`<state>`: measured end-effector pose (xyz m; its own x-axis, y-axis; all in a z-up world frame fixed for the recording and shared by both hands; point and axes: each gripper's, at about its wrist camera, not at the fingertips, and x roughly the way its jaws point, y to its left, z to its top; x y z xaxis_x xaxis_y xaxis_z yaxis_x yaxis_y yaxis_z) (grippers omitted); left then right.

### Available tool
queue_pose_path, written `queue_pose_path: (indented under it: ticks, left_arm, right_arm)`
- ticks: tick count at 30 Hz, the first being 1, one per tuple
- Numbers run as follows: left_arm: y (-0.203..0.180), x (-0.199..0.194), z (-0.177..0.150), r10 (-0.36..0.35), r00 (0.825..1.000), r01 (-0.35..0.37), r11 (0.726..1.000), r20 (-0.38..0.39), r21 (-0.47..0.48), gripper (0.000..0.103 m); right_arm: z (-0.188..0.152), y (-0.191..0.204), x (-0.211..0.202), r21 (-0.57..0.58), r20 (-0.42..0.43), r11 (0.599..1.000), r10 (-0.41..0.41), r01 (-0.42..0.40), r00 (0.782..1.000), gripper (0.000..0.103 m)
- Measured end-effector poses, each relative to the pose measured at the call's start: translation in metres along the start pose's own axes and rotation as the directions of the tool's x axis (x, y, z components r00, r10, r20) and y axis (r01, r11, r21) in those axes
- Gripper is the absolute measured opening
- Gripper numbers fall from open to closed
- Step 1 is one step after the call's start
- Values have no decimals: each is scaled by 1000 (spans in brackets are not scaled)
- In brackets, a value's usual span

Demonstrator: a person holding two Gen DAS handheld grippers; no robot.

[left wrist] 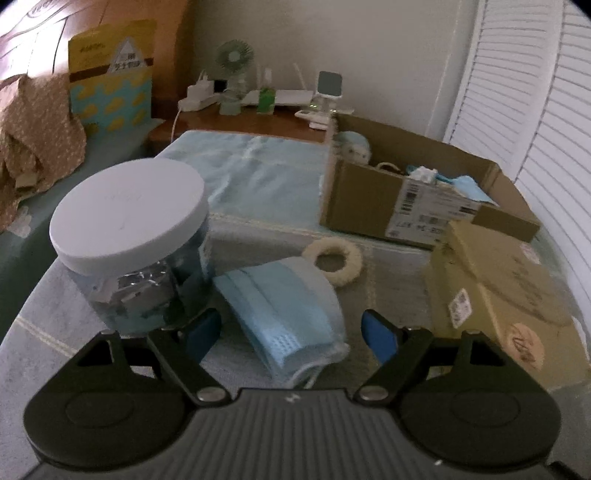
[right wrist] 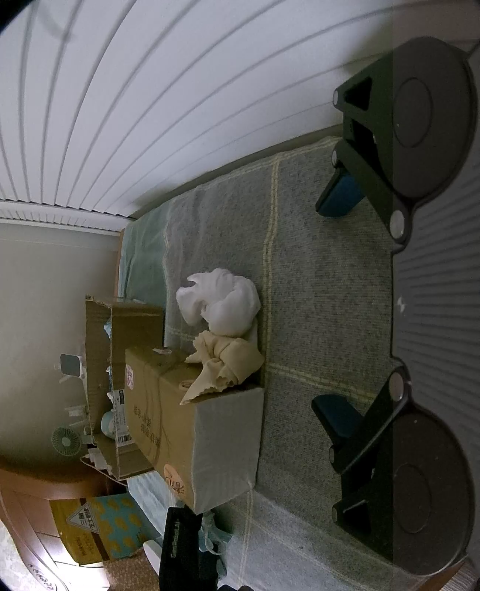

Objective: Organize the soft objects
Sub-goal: 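Close left tool on the blue face mask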

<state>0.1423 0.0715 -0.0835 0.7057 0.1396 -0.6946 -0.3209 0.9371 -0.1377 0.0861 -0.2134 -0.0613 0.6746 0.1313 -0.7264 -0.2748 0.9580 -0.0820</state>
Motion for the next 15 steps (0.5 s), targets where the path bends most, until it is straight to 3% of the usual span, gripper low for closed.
queue_pose_path:
  ticks: [5, 9, 15]
  left_arm:
    - [3, -2, 0, -14, 1000, 13, 1000, 12, 25, 56]
    - [0, -2, 0, -26, 1000, 25, 998, 10, 50, 52]
    - [-1, -2, 0, -36, 999, 35, 997, 5, 68, 51]
  right_arm:
    - [0, 0, 1, 6, 7, 1000, -9, 9, 1000, 103]
    - [6, 3, 4, -10, 24, 999, -43, 43, 999, 101]
    - [19, 2, 8, -11, 59, 996, -83, 84, 995, 85]
